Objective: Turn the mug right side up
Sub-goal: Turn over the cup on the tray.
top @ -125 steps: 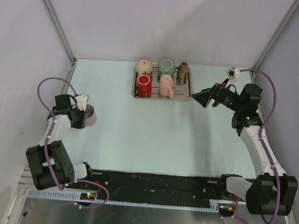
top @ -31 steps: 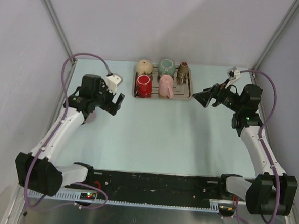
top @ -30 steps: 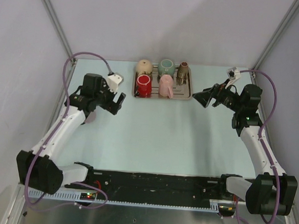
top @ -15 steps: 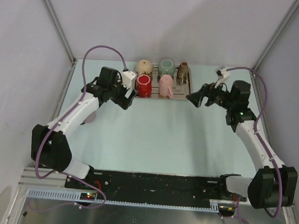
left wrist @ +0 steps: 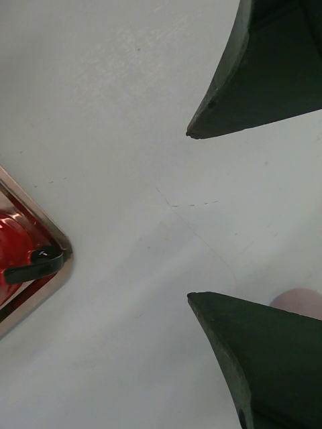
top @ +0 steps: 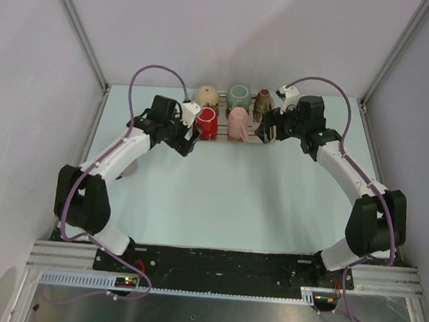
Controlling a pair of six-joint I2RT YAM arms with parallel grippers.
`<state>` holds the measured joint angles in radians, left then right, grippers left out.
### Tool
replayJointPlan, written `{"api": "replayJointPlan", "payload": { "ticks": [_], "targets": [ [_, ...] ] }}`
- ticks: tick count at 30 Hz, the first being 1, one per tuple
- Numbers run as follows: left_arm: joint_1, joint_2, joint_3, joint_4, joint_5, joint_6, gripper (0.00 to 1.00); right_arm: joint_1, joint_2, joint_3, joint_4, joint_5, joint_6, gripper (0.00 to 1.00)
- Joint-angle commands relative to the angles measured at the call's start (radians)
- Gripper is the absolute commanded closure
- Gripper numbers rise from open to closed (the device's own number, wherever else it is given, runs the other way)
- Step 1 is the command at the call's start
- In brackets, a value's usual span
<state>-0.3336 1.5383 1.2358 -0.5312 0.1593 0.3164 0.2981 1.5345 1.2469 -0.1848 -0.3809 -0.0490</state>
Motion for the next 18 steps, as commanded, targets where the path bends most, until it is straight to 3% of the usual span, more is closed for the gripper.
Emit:
{"api": "replayJointPlan", "payload": {
  "ticks": [1, 13, 18],
  "targets": [
    [-0.007, 0.081, 0.084, 0.073, -0.013, 0.041, 0.0, 0.003, 0.026, 0.049, -0.057, 0.062, -0.049, 0.04],
    [-0.007, 0.276, 0.253, 0.091, -0.054, 0.063, 0.02, 0.007, 0.03, 0.047, -0.098, 0.07, -0.091, 0.03],
    [-0.008, 0.296, 0.259, 0.092, -0.052, 0.06, 0.03, 0.042, 0.083, 0.093, -0.069, 0.171, -0.158, 0.03]
  ]
}}
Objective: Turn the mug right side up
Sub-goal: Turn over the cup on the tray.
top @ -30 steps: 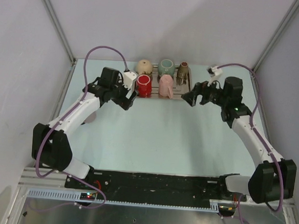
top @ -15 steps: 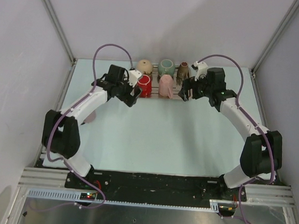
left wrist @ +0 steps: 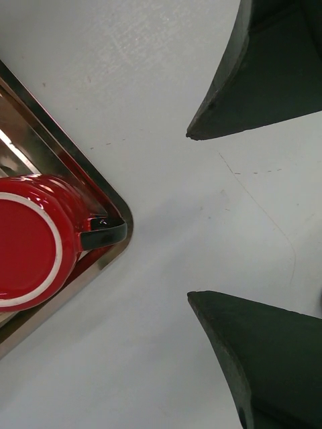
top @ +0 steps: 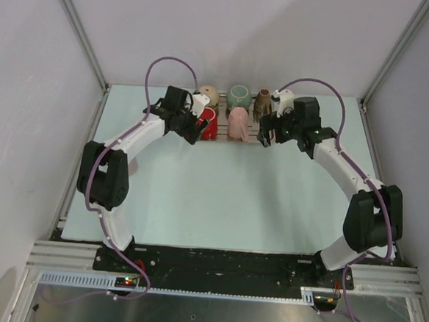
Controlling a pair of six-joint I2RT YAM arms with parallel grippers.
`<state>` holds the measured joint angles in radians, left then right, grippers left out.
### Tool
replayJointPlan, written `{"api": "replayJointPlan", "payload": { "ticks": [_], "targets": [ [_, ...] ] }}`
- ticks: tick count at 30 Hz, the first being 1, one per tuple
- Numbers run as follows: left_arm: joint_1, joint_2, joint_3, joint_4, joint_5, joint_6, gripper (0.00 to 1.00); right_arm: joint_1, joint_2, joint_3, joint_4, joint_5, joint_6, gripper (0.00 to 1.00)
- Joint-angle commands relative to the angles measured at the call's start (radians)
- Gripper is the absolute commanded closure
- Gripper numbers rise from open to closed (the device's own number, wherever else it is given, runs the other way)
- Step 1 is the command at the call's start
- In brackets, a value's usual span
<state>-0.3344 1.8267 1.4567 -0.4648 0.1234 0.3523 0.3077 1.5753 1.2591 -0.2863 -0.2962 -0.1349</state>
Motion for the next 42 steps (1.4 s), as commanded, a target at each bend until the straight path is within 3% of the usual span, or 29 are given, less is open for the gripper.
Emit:
{"api": "replayJointPlan", "payload": {
  "ticks": [1, 8, 18, 42],
  "targets": [
    [-0.006, 0.007, 0.034, 0.025, -0.016, 0.022, 0.02, 0.038, 0.062, 0.096, 0.028, 0.106, -0.09, 0.02],
    [-0.006, -0.025, -0.014, 0.026, 0.01, -0.013, 0.0, 0.044, 0.212, 0.249, -0.023, 0.138, -0.106, 0.04],
    [-0.006, -0.099, -0.072, 0.028, 0.04, -0.062, 0.0, 0.074, 0.443, 0.506, -0.163, 0.135, -0.095, 0.15],
    [-0.006, -0.339, -0.274, 0.029, 0.079, -0.048, 0.0, 0.113, 0.644, 0.673, -0.208, 0.196, -0.094, 0.32]
  ]
}}
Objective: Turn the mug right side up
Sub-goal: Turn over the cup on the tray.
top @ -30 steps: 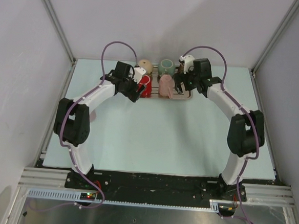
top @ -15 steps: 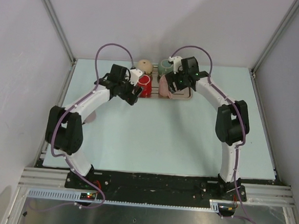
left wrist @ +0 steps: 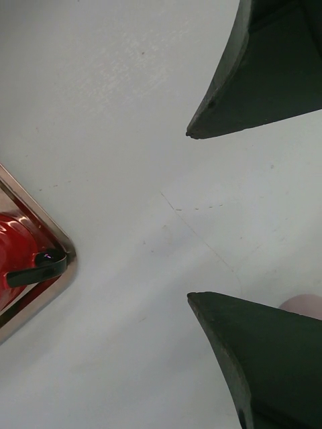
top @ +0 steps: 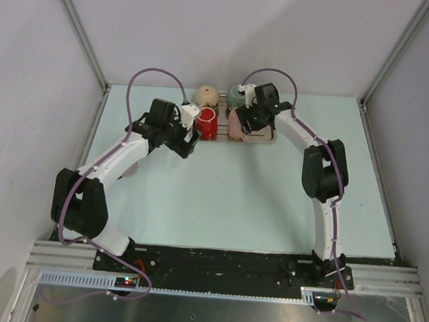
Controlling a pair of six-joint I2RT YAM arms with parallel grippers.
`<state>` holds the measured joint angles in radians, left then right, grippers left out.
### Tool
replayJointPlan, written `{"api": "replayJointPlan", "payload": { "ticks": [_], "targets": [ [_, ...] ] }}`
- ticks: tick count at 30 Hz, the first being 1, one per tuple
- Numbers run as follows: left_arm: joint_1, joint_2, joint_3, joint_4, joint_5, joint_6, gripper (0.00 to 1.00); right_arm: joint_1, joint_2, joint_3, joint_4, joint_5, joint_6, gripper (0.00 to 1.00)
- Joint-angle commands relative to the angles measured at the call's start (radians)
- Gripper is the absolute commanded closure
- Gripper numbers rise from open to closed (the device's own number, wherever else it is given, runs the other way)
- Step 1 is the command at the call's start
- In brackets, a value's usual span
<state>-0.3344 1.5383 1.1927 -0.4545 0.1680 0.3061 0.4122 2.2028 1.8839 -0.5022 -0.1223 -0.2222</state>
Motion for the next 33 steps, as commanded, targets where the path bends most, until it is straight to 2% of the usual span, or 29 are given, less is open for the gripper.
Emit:
{"api": "replayJointPlan", "payload": {
  "ticks": [1, 16, 33],
  "targets": [
    [-0.007, -0.054, -0.014, 0.018, 0.036, -0.002, 0.0, 0.009, 0.02, 0.048, 0.008, 0.023, -0.007, 0.33],
    [-0.007, -0.07, -0.048, 0.031, 0.062, -0.022, 0.0, 0.026, 0.06, 0.072, 0.011, 0.039, -0.012, 0.35],
    [-0.006, -0.063, -0.05, 0.044, 0.082, -0.049, 0.0, 0.03, 0.101, 0.146, -0.016, 0.054, -0.026, 0.5]
  ]
}}
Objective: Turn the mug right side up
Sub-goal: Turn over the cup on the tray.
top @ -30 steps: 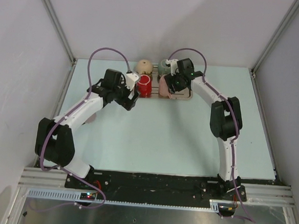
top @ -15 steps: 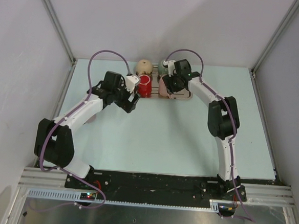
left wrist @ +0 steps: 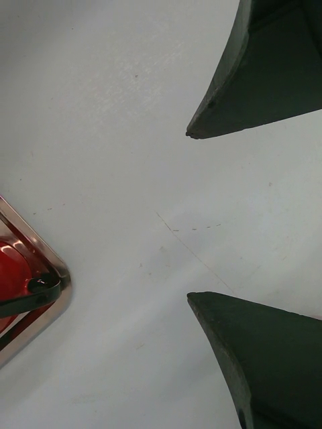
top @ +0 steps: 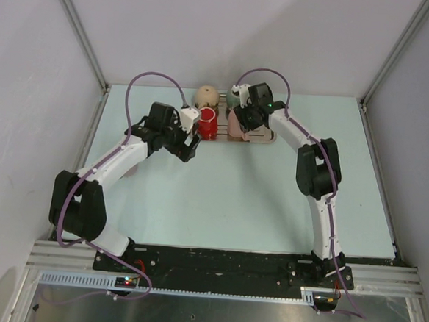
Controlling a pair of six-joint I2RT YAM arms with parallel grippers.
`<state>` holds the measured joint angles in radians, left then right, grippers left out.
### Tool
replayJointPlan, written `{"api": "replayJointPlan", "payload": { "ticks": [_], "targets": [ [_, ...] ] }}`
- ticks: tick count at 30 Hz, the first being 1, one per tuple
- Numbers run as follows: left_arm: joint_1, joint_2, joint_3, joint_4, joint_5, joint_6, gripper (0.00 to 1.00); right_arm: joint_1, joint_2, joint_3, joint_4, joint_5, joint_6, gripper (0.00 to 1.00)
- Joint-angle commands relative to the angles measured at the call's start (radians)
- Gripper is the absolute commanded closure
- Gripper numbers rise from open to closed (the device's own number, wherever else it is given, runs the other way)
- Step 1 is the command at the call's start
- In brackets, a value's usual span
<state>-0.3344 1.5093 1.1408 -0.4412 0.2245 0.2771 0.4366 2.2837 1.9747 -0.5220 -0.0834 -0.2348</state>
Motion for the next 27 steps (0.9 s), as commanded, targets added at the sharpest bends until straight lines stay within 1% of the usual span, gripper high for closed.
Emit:
{"api": "replayJointPlan", "payload": {
  "ticks": [1, 15, 21, 23, 27],
  "targets": [
    [-0.007, -0.033, 0.002, 0.031, 0.026, -0.02, 0.0, 0.006, 0.022, 0.057, 0.004, 0.016, -0.013, 0.51],
    [-0.006, -0.028, 0.005, 0.036, 0.031, -0.031, 0.0, 0.011, 0.036, 0.058, -0.006, -0.015, -0.012, 0.54],
    [-0.006, -0.026, 0.004, 0.038, 0.032, -0.031, 0.0, 0.013, 0.04, 0.056, -0.01, -0.016, -0.01, 0.62],
    [-0.006, -0.026, 0.004, 0.039, 0.032, -0.033, 0.0, 0.012, 0.037, 0.055, -0.01, -0.014, -0.009, 0.65],
    [-0.006, -0.027, 0.002, 0.04, 0.036, -0.036, 0.0, 0.013, 0.029, 0.051, -0.01, -0.009, -0.012, 0.76]
  ]
}}
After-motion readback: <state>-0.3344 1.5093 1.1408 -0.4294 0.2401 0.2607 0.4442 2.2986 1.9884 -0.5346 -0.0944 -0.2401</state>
